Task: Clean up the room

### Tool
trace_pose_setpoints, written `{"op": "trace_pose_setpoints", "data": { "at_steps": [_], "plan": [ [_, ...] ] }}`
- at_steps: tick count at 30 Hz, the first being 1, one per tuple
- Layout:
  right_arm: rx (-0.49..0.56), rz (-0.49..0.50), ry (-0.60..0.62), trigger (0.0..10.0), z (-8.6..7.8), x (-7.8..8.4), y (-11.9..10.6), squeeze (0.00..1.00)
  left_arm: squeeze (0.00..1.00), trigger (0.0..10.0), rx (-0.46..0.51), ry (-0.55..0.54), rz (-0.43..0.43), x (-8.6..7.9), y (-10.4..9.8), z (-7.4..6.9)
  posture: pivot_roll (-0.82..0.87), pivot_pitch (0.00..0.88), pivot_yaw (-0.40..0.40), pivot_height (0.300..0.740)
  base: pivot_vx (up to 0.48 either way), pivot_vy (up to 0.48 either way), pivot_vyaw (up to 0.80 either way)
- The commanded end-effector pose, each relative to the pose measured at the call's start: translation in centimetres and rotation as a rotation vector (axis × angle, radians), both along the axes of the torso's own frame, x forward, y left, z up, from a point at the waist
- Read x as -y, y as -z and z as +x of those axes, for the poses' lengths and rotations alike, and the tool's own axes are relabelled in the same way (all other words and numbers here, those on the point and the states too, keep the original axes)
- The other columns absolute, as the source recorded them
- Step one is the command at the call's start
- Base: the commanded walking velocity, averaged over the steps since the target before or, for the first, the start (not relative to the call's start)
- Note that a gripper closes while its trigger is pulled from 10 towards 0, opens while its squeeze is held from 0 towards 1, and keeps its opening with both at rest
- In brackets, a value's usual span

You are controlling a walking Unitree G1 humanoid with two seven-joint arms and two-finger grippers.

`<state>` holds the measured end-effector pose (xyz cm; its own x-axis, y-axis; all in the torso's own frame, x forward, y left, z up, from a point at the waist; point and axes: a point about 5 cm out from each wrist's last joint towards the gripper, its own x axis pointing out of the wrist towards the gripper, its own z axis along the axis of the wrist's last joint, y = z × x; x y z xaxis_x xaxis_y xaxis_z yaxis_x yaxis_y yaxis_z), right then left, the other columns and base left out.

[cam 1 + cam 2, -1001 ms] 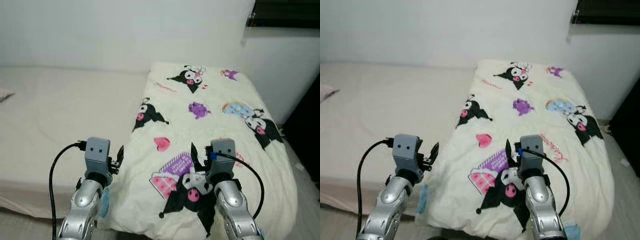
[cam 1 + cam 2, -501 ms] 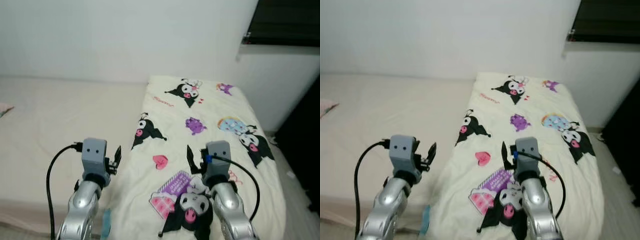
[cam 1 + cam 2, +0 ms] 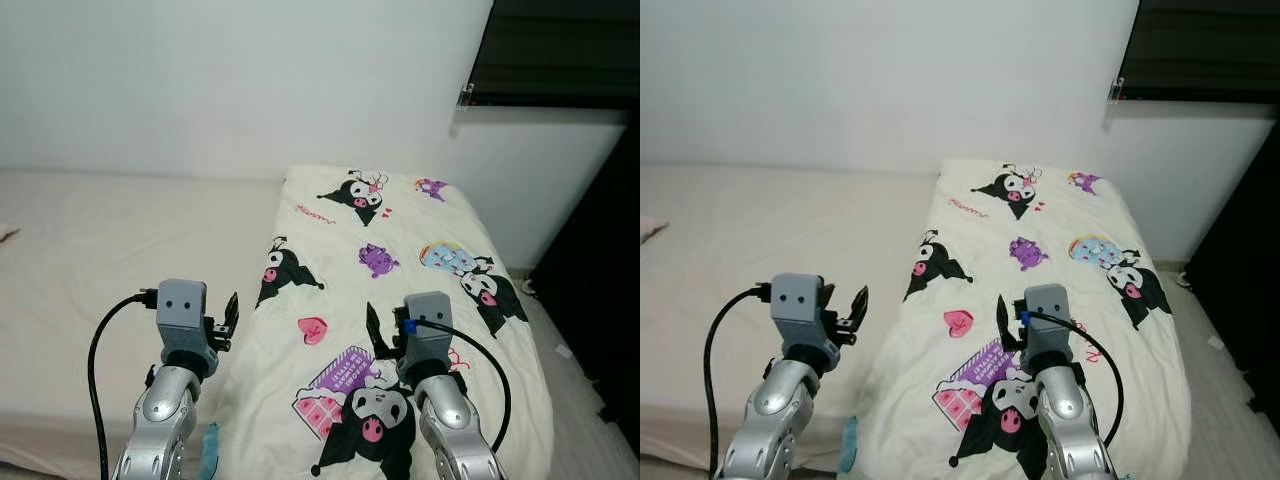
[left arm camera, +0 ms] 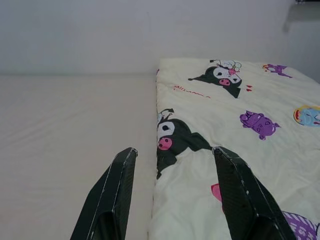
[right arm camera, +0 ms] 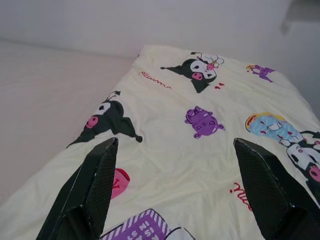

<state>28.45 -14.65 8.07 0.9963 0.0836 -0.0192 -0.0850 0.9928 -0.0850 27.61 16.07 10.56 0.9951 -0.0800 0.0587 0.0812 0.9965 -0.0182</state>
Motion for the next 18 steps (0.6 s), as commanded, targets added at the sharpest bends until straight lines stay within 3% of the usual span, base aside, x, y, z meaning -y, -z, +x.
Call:
{"op": "trace_pose_setpoints", "data": {
  "at_steps": [1,15,18],
  "plan": [
    [-0.028,0.032,0.026,10.0,0.15,0.3,0.3,0.0,0.0,10.0,-0.037,-0.007,-0.005,-0.42,0.7,-0.36,0.06,0.006,-0.055,0.74,0.0,0.0,0.0],
    [-0.033,0.025,0.026,10.0,0.37,0.21,0.51,0.0,0.0,10.0,-0.041,0.008,-0.001,-0.25,0.88,-1.04,0.07,0.0,-0.063,0.74,0.0,0.0,0.0],
    [-0.031,0.008,0.011,10.0,0.38,0.01,0.54,0.0,0.0,10.0,-0.044,0.012,-0.003,-0.15,0.9,-1.11,0.07,0.0,-0.063,0.74,0.0,0.0,0.8]
  ]
}}
